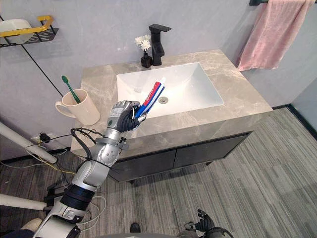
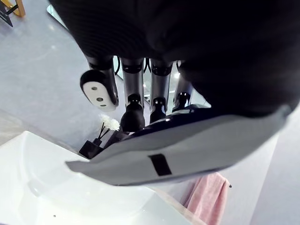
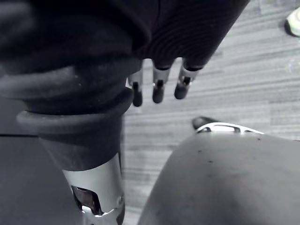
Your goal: Organize washtable
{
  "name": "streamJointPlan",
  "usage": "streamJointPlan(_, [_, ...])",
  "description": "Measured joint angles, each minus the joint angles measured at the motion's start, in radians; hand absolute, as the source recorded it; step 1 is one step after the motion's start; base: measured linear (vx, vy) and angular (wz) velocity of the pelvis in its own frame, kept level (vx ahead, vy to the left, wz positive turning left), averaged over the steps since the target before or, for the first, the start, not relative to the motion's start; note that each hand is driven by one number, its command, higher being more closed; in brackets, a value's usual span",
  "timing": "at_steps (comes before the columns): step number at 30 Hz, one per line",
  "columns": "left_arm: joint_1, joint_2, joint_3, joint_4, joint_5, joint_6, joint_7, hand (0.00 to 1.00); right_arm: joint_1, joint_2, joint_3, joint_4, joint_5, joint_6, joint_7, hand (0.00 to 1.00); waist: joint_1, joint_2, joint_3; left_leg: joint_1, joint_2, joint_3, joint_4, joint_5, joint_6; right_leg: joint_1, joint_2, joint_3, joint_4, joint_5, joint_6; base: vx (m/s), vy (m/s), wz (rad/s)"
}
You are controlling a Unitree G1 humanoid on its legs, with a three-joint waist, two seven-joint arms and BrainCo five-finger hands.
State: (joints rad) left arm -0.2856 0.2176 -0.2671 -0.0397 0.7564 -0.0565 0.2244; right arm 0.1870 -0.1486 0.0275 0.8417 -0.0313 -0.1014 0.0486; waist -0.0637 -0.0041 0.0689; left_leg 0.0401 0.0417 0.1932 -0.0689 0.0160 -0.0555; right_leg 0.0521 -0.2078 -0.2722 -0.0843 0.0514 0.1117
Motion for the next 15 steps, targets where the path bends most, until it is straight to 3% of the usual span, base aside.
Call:
streamJointPlan(3, [0.007,0.0,0.006,-0.066,-0.001,-0.01,0.0,1.0,0.034,-0.001,0.003,-0.124,0.092,-0.005,0.023,0.0,0.012,0.001,-0.005,-0.002,0.003,0.025,0.0,-0.002,-0.001,-0.024,0.002,0.03,0.014,0.001,0.002,-0.02,-0.009,-0.28])
streamJointPlan(6, [0.018,-0.002,0.015,-0.138,-0.001,-0.034,0.001,1.0,0.107,-0.005,-0.001,-0.358,0.246,-0.016,0.083,0.0,0.008,-0.002,-0.014,-0.001,0.007,0.03,0.0,-0.003,-0.001,-0.022,0.006,0.035,0.016,0.002,0.004,0.0,-0.016,-0.07])
streamJointPlan(10, [0.096,-0.007,0.062,-0.249,-0.001,-0.068,0.002,1.0,0.16,-0.006,-0.083,-0.735,0.583,-0.05,0.211,0.0,-0.004,-0.003,-0.03,0.0,0.015,0.031,0.003,-0.003,-0.001,-0.025,0.014,0.041,0.023,0.002,0.004,-0.02,-0.025,-0.02])
streamJointPlan(15, [0.151,-0.024,0.063,-0.289,-0.001,-0.093,0.002,1.0,0.125,0.038,-0.128,-1.03,0.888,-0.124,0.261,0.0,0.004,0.0,-0.053,0.005,0.016,0.03,0.004,-0.003,-0.002,-0.027,0.014,0.043,0.028,0.0,0.007,-0.06,-0.025,-0.01])
